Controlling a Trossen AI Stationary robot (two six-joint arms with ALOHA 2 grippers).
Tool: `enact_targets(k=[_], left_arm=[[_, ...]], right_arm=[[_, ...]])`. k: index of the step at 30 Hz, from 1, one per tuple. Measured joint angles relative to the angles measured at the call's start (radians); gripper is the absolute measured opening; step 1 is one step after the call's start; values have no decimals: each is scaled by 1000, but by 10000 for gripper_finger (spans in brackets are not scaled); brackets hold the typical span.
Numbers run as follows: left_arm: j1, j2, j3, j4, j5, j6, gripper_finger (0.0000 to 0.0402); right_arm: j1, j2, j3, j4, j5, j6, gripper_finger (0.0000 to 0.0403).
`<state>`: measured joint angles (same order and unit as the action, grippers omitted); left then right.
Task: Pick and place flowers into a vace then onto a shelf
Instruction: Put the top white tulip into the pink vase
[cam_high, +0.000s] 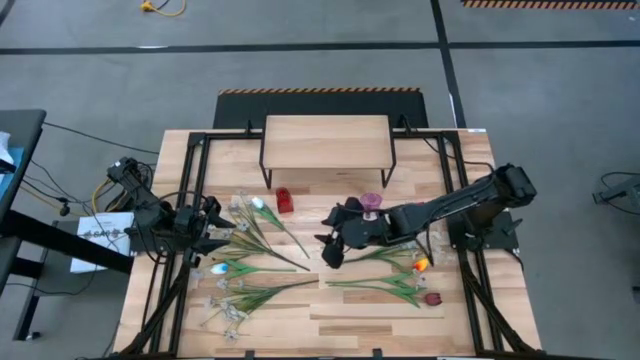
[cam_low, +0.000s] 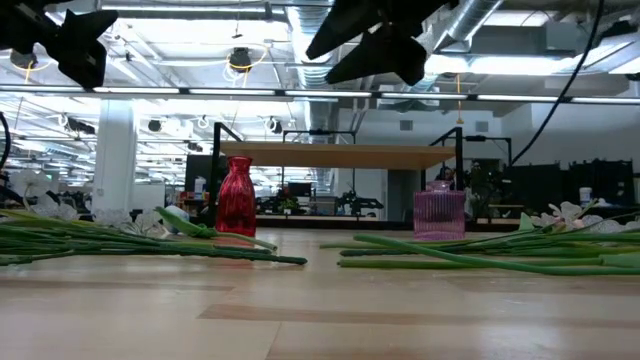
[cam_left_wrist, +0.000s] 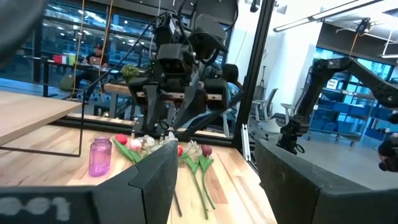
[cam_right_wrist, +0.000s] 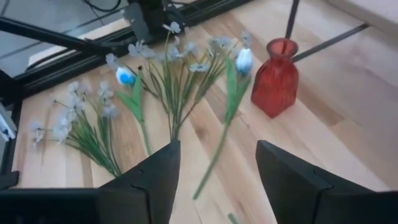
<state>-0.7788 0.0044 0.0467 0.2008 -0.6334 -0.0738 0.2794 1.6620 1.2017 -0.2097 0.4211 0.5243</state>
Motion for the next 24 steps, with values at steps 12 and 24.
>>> enact_targets(k=[12,24], left_arm=[[0,0,2,-1,57,-19,204],[0,0,2,-17,100,-44,204]], right_arm=[[0,247,175,16,4,45,191],[-1,497,432,27,27,73,206]])
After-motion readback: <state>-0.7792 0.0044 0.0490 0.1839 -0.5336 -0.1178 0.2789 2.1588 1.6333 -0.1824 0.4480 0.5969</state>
